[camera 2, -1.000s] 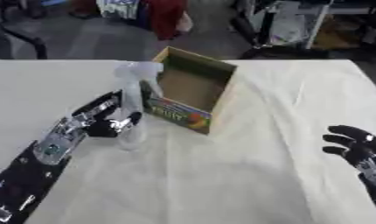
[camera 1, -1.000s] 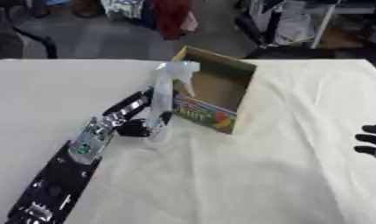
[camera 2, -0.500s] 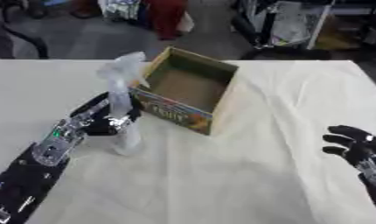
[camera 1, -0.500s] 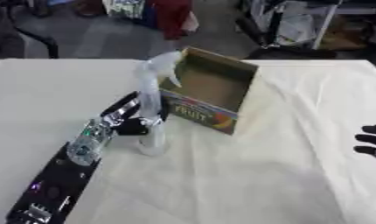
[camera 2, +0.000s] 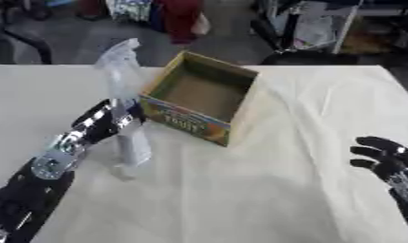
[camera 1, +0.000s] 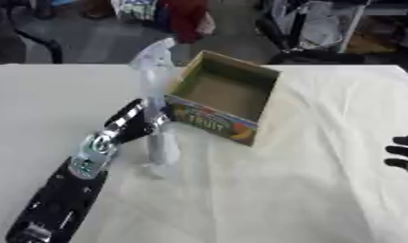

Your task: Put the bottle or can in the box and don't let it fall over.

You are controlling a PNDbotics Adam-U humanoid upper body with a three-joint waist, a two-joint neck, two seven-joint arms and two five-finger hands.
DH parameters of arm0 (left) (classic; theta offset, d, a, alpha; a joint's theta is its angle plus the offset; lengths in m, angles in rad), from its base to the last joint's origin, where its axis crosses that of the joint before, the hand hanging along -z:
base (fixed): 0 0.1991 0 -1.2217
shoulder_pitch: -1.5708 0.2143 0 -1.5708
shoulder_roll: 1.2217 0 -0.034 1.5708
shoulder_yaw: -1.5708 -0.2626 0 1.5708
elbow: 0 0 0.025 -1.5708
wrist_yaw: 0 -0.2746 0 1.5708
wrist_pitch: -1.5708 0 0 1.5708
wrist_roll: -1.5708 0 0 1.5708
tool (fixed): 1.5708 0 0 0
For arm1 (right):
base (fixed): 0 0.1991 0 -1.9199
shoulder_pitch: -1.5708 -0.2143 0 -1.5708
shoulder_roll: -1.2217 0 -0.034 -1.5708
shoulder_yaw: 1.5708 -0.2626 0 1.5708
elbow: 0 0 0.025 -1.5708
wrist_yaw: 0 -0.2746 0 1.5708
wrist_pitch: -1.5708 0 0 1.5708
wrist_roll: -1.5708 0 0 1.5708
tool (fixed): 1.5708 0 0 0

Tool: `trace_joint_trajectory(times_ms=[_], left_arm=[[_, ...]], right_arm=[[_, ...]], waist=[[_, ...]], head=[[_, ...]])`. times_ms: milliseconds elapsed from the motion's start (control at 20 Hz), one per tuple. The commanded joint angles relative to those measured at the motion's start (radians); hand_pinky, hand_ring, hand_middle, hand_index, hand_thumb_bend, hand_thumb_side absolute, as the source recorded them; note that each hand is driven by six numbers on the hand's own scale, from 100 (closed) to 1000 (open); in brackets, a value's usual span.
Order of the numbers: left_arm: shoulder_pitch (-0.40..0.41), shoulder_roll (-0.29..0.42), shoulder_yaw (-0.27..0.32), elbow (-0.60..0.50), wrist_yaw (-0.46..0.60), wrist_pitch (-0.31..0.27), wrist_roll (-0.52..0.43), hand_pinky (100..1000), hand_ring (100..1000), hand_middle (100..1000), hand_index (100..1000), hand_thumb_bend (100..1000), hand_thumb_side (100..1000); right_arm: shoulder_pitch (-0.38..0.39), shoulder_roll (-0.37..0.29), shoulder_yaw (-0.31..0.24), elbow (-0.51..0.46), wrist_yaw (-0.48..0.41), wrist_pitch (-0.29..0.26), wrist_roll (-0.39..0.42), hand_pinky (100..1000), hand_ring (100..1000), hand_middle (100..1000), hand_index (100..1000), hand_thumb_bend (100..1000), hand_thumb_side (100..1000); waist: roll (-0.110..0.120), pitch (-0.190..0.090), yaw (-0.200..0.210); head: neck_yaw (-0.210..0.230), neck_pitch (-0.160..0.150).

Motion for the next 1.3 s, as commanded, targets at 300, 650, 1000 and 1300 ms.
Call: trace_joint_trajectory(times_ms=[300, 650, 1000, 1300], left_arm=[[-0.139, 0.098, 0.041, 0.004, 0.036, -0.052, 0.105, 410, 452, 170, 542, 100, 672], [-0.228, 0.193, 0.101, 0.073, -0.001, -0.124, 0.195, 483, 503, 227, 595, 100, 672], [-0.261, 0.276, 0.137, 0.083, -0.2, -0.274, 0.355, 704, 800, 579, 844, 100, 565], [-0.235, 0.276, 0.125, 0.08, -0.541, -0.31, 0.437, 946, 1000, 954, 1000, 100, 854]], right_arm=[[-0.046, 0.005, 0.044, -0.01, -0.022, 0.014, 0.035, 779, 836, 817, 839, 100, 563], [-0.15, 0.015, 0.123, -0.015, -0.043, 0.024, 0.114, 780, 836, 817, 837, 100, 545], [-0.246, 0.02, 0.181, -0.02, -0.053, 0.028, 0.181, 781, 836, 817, 834, 100, 534], [-0.253, 0.022, 0.18, -0.023, -0.05, 0.033, 0.185, 780, 836, 815, 827, 100, 534]], waist=[[-0.004, 0.007, -0.073], [0.016, 0.067, -0.221], [0.057, 0.117, -0.33], [0.065, 0.117, -0.328]], head=[[0.064, -0.027], [0.204, -0.099], [0.321, -0.161], [0.311, -0.167]])
